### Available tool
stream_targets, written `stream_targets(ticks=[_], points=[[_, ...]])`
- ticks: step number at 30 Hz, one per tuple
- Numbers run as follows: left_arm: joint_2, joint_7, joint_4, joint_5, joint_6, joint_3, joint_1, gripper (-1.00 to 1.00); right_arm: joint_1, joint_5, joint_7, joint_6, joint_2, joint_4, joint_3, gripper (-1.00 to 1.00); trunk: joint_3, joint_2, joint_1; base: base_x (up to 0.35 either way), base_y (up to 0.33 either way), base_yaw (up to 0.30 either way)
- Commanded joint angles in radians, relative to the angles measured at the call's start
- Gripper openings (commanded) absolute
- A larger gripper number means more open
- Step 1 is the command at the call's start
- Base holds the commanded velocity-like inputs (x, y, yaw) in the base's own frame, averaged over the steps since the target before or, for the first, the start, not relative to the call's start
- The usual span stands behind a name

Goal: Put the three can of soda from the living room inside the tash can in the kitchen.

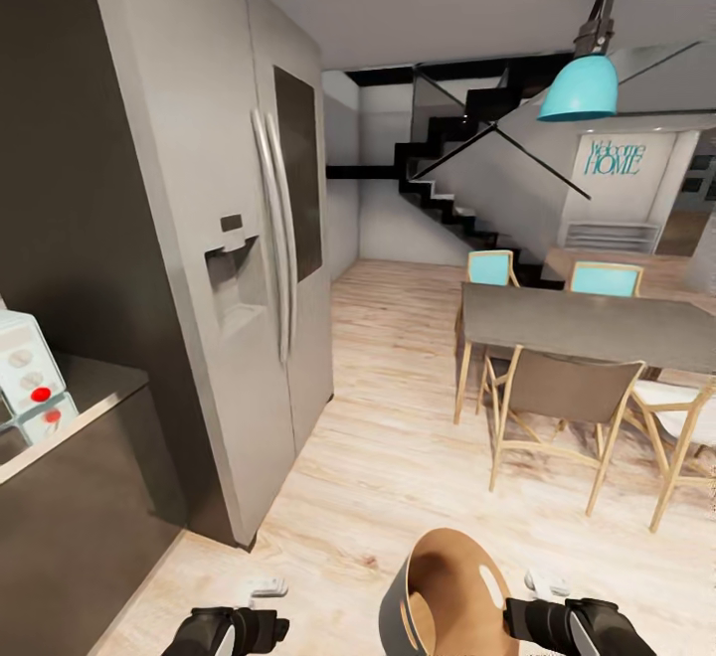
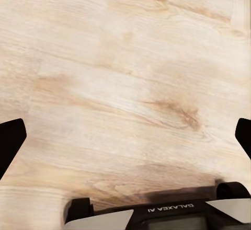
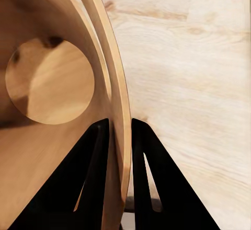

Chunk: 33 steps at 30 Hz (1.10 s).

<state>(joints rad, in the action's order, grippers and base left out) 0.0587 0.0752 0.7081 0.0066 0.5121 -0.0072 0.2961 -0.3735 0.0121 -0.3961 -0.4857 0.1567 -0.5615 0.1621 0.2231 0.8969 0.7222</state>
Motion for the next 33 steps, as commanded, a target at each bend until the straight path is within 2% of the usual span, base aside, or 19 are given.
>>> stream_targets(ticks=[1, 17, 33], points=[[0.0, 0.0, 0.0, 0.0, 0.0, 0.0, 0.0, 1.0, -0.001, 0.019, -0.005, -0.004, 0.0, -0.001, 0.002, -1.0, 0.0, 0.0, 0.0, 0.0, 0.0, -0.129], [0.0, 0.0, -0.001, 0.001, 0.0, 0.001, 0.0, 1.0, 0.0, 0.025, -0.004, -0.007, -0.002, 0.0, 0.005, -1.0, 0.0, 0.0, 0.0, 0.0, 0.0, -0.148], [0.001, 0.0, -0.001, 0.0, -0.001, 0.0, 0.0, 1.0, -0.001, 0.027, -0.006, -0.007, -0.001, 0.0, 0.007, -1.0, -0.002, 0.0, 0.0, 0.0, 0.0, -0.226]])
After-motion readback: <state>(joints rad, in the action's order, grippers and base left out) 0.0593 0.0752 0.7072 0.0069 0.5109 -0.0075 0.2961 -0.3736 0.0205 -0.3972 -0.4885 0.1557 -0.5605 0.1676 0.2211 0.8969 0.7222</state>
